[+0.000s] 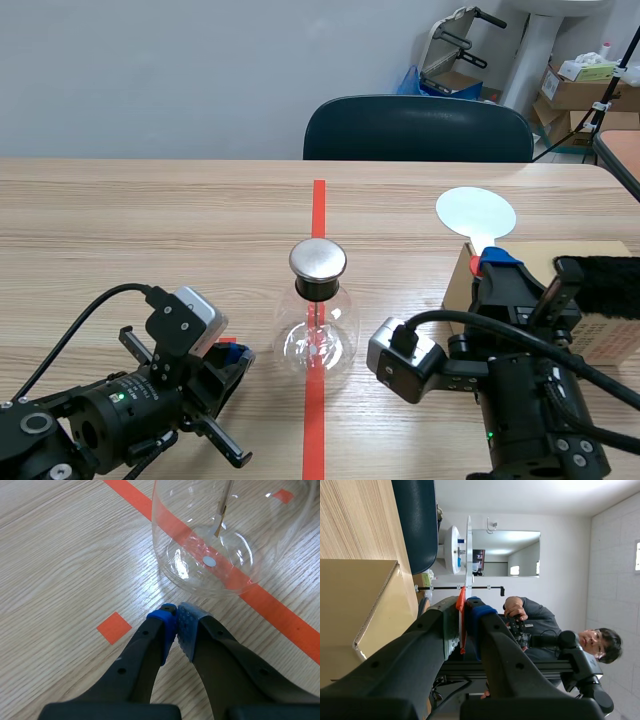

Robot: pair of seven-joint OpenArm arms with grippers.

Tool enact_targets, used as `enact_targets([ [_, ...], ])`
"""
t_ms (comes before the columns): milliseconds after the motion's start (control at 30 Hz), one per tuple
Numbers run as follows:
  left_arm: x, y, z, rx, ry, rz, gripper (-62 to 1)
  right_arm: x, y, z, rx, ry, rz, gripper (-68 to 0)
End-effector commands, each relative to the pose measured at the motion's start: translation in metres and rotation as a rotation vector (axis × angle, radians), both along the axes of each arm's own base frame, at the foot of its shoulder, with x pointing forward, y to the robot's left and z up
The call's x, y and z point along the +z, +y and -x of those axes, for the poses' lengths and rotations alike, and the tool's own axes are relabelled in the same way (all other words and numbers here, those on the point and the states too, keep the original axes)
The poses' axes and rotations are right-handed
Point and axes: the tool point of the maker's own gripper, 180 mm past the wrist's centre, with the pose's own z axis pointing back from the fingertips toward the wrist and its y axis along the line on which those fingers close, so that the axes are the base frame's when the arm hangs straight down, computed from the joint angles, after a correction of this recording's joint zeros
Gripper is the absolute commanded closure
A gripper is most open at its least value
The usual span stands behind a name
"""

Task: Do the electroscope experiment

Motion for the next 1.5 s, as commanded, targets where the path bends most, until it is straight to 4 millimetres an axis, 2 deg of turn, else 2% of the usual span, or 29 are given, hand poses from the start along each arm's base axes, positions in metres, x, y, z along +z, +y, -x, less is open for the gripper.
enact_targets([
  [0, 0.009, -0.007, -0.003, -0.007, -0.023, 0.027, -4.0, 0.009, 0.000, -0.004, -0.002, -0.033, -0.008, -1.0],
  [400, 0.008, -0.006, -0.002, -0.007, -0.023, 0.024, -4.1, 0.009, -0.001, -0.003, -0.003, -0.033, -0.009, -1.1],
  [567, 0.008, -0.005, -0.002, -0.008, -0.023, 0.022, -4.1, 0.014, -0.004, -0.001, -0.006, -0.060, -0.070, -1.1],
  [733, 0.007, 0.002, -0.002, -0.009, -0.023, 0.005, -4.2, 0.016, -0.012, 0.010, 0.044, -0.072, -0.087, -1.1],
  [867, 0.011, 0.008, -0.001, -0.026, -0.030, -0.004, -4.8, 0.009, -0.023, 0.019, 0.082, -0.040, -0.058, -1.1],
  [933, 0.017, 0.009, 0.001, -0.043, -0.040, -0.004, -9.3, 0.006, -0.032, 0.022, 0.088, -0.024, -0.054, -1.1],
  [1033, 0.027, 0.008, 0.007, -0.090, -0.044, 0.007, -20.1, 0.005, -0.047, 0.025, 0.081, -0.014, -0.054, -1.1],
  [1100, 0.035, 0.006, 0.014, -0.124, -0.044, 0.016, -25.0, 0.008, -0.058, 0.024, 0.076, -0.021, -0.056, -1.1],
  [1267, 0.064, -0.001, 0.033, -0.194, -0.085, 0.063, -27.5, 0.015, -0.072, 0.021, 0.089, -0.043, -0.077, -1.1],
  [1467, 0.101, -0.010, 0.053, -0.276, -0.130, 0.109, -34.3, 0.007, -0.072, 0.023, 0.129, -0.024, -0.111, -1.1],
])
